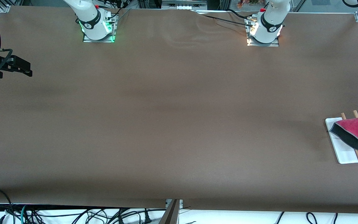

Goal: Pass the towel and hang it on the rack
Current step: 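Carry the towel with the left gripper over the white rack, then drape the towel over the wooden rods and open the left gripper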

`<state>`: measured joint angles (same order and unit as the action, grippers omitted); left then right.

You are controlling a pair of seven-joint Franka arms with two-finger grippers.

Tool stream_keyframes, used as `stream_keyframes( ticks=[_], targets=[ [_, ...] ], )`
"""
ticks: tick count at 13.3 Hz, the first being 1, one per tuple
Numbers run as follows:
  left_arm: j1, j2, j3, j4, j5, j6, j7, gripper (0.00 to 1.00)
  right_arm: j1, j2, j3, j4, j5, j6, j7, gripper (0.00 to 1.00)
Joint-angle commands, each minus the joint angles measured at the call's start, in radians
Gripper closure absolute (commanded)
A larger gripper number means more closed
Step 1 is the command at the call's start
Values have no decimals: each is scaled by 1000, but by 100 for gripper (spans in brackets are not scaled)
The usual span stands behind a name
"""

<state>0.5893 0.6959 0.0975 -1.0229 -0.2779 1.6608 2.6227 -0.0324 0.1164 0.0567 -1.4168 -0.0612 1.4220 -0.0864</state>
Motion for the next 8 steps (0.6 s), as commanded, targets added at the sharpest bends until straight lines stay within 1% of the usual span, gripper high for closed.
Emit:
stream_keyframes(
  ticks=[1, 3, 5, 8],
  targets=[
    [4, 34, 43, 9, 16, 5, 97, 100, 2, 0, 2, 6, 9, 3, 8, 0],
    [7, 63, 82, 23, 9, 10, 129, 100, 5, 0, 2, 7, 11, 3, 7, 0],
    [35, 85, 84, 23, 9, 49, 148, 100, 9, 0, 3, 7, 9, 9, 7, 0],
    [73, 112, 82, 24, 8, 68, 152, 100, 11, 3, 2, 12, 11, 15, 8, 0]
  ],
)
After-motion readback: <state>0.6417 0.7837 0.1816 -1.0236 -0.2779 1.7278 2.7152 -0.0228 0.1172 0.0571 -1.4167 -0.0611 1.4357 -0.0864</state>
